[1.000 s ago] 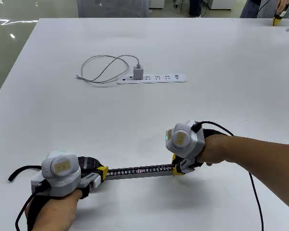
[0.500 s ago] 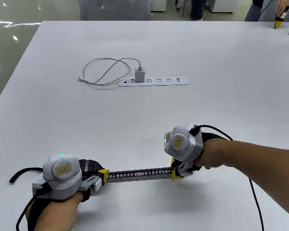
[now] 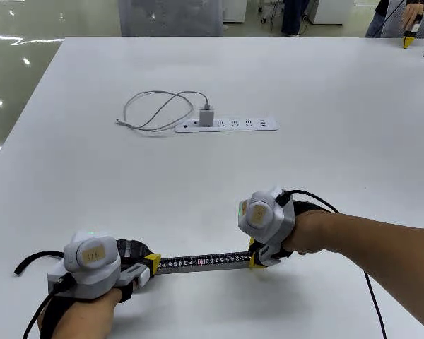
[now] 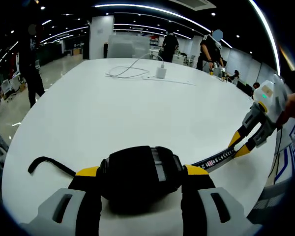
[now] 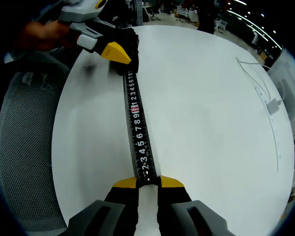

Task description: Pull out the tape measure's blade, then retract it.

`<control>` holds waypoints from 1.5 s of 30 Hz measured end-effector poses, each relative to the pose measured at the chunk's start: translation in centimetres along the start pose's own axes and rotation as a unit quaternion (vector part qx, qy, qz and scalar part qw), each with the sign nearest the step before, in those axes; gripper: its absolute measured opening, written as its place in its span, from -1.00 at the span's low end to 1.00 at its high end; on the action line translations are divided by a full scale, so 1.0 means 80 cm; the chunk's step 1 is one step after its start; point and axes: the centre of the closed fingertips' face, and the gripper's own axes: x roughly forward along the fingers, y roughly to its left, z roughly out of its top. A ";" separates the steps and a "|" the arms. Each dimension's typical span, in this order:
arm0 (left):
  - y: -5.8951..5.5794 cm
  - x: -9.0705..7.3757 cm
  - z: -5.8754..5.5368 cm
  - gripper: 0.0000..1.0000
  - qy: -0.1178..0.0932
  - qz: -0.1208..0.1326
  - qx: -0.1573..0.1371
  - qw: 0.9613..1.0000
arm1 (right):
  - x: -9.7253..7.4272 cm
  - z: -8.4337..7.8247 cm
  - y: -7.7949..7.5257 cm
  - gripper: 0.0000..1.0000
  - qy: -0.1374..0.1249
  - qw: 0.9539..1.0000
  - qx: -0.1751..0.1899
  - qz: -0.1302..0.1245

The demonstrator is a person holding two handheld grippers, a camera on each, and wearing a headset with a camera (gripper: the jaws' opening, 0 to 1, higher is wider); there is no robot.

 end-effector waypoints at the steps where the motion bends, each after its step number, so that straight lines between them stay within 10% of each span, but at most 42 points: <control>1: 0.000 0.000 0.000 0.23 0.000 0.000 0.000 1.000 | 0.000 0.001 0.000 -0.80 0.000 1.000 0.001 0.000; 45: 0.000 0.001 0.000 0.23 -0.001 0.000 -0.001 1.000 | 0.011 0.030 0.003 -0.80 -0.020 1.000 -0.004 0.001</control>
